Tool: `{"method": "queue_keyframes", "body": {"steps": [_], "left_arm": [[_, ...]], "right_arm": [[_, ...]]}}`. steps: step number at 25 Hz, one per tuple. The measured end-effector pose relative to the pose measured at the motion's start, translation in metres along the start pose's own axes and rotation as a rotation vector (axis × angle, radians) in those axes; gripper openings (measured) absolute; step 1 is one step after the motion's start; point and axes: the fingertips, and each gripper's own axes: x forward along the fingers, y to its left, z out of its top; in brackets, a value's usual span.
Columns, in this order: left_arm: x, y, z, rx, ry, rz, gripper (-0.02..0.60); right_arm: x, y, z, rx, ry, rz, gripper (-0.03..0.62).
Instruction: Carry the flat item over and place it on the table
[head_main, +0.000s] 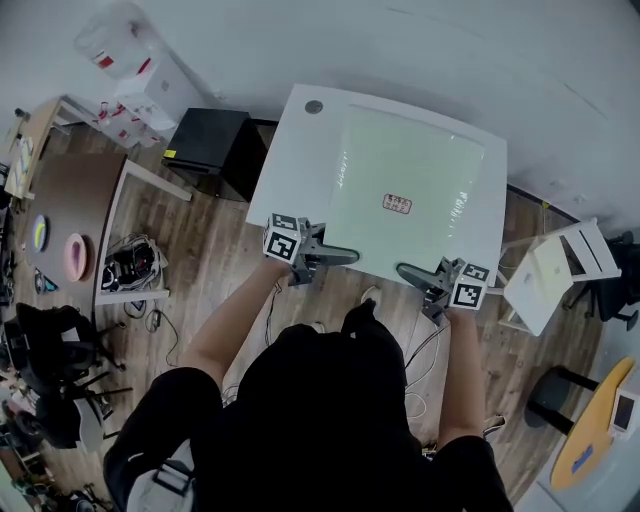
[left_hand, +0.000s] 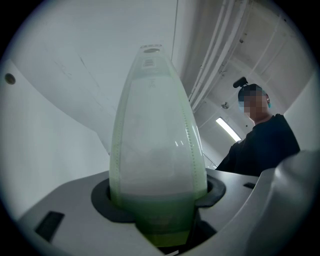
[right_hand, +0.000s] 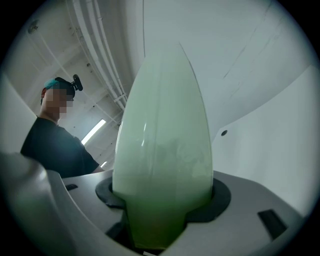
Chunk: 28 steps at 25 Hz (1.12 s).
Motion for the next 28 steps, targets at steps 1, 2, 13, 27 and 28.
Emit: {"method": "queue_keyframes", "body": {"steps": [1, 2, 13, 27, 28], "left_arm": [[0.003, 0.005, 0.002, -0.01, -0.005, 0.004, 0.293], [0.005, 0.009, 0.004, -0.019, -0.009, 0.011, 0.293], [0.021, 0.064, 0.011, -0.082, -0.047, 0.085, 0.293], [0.015, 0.123, -0.021, -0.223, 0.029, 0.101, 0.293], [0.014, 0.128, -0.024, -0.234, 0.034, 0.094, 0.293]], "right_arm": [[-0.002, -0.006, 0.003, 0.008, 0.002, 0.005, 0.31], [-0.003, -0.011, 0.005, 0.016, 0.006, 0.011, 0.308], [-0.012, -0.074, 0.02, 0.081, 0.063, 0.063, 0.31], [-0.011, -0.136, -0.018, 0.252, 0.034, 0.031, 0.308], [-0.01, -0.139, -0.02, 0.269, 0.032, 0.022, 0.309]]}}
